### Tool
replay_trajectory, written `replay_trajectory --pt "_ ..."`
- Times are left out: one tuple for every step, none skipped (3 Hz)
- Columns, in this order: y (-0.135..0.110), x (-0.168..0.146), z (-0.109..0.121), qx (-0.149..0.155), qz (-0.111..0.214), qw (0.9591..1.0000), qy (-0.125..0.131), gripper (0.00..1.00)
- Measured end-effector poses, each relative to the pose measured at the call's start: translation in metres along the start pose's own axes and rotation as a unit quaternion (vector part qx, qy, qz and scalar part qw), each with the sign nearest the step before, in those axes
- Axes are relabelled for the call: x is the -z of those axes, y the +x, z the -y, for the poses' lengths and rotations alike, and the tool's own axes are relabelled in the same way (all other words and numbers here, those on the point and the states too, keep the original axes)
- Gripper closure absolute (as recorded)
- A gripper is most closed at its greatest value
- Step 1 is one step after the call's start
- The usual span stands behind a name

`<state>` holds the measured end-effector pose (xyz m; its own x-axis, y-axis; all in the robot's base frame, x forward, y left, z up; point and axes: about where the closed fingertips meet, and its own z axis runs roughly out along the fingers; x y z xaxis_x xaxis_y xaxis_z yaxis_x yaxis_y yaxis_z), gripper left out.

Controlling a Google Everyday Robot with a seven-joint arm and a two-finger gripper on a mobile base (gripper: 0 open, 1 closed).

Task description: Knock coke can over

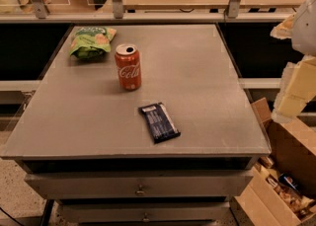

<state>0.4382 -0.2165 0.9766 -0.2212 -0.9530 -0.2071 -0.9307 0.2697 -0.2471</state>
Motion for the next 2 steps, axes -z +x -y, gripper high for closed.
replay_trajectory --pt "0.0 0.0 0.0 0.0 0.0 1.0 0.0 0.0" --pt "-0.013 -0.016 0.011 -0.017 0.041 0.999 0.003 0.0"
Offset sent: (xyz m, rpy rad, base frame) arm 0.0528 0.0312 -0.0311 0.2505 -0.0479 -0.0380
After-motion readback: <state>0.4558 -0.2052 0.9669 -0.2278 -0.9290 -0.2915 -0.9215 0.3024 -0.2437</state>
